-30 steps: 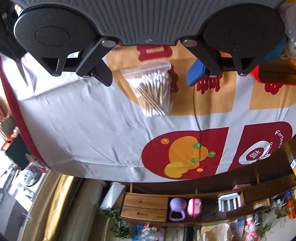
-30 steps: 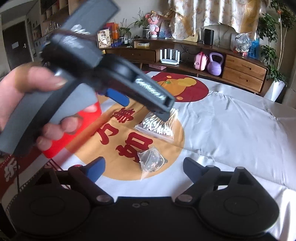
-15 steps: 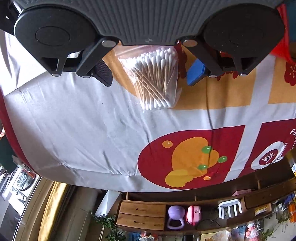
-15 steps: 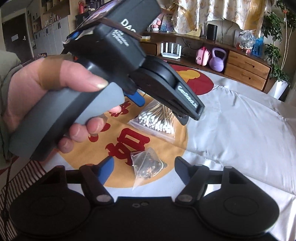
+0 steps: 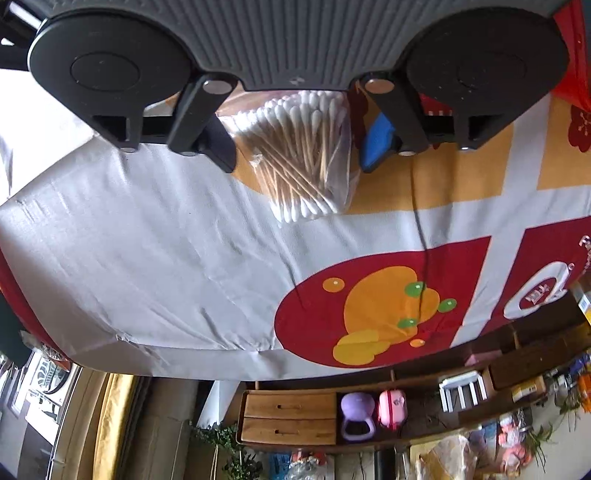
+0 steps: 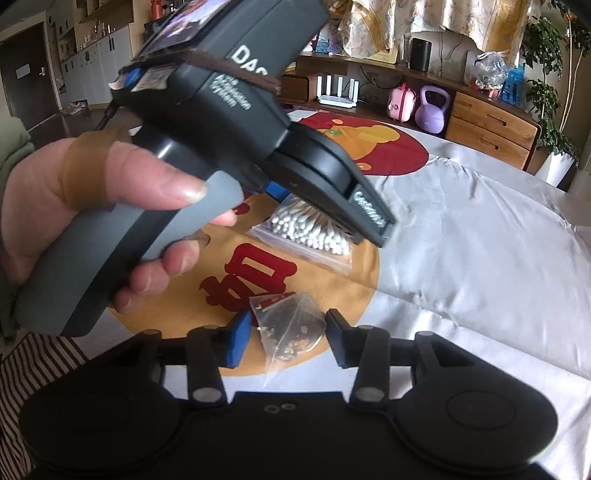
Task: Organize soft objects
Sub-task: 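Grasp the cotton swab bag with the left gripper while the right gripper grasps the clear bag, then carry the swab bag and clear bag with both grippers over the tin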
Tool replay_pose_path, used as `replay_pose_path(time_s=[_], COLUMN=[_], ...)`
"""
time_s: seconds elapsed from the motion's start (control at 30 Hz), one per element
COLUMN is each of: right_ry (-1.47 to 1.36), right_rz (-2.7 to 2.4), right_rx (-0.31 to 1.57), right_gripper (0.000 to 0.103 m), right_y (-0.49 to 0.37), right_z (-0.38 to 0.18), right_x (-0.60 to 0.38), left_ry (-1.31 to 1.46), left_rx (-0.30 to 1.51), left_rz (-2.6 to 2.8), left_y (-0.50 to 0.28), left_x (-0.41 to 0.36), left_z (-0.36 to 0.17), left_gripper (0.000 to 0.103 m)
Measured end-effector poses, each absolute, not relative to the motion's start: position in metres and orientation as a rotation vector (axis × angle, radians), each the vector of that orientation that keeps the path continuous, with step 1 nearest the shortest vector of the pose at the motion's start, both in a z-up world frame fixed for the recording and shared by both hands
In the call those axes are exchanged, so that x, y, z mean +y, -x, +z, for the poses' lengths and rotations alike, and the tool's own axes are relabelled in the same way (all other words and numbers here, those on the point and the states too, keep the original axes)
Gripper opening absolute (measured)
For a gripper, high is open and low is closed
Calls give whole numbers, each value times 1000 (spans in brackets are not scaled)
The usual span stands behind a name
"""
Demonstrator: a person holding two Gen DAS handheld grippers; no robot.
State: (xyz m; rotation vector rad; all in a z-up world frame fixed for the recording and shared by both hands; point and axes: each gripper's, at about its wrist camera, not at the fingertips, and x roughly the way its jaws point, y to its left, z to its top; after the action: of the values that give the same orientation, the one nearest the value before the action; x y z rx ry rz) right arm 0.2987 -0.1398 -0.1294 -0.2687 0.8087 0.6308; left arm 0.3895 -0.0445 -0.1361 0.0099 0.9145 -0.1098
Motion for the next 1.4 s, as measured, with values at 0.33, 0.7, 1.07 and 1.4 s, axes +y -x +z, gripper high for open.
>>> replay_pose_path(time_s=[0.33,0.7,1.07,1.4], right_ry=[236,160,130,115], right_rz=[621,604,598,610], right_rx=[823,854,853,794], right_gripper=[23,13,13,13], right_y=[-299,-291,-270,-240], right_z=[-126,-116,-90,-52], right_x=[-146,-157,-156,-153], left_ry=[-42,-18,15,18], left_rx=[885,879,864,838], left_rz=[-95,-92,-90,-105], left_y=[-381,-360,-329,-284], left_x=[-38,-26,-14,-2], left_z=[-132,-119,-90,-59], left_gripper=[37,36,36,36])
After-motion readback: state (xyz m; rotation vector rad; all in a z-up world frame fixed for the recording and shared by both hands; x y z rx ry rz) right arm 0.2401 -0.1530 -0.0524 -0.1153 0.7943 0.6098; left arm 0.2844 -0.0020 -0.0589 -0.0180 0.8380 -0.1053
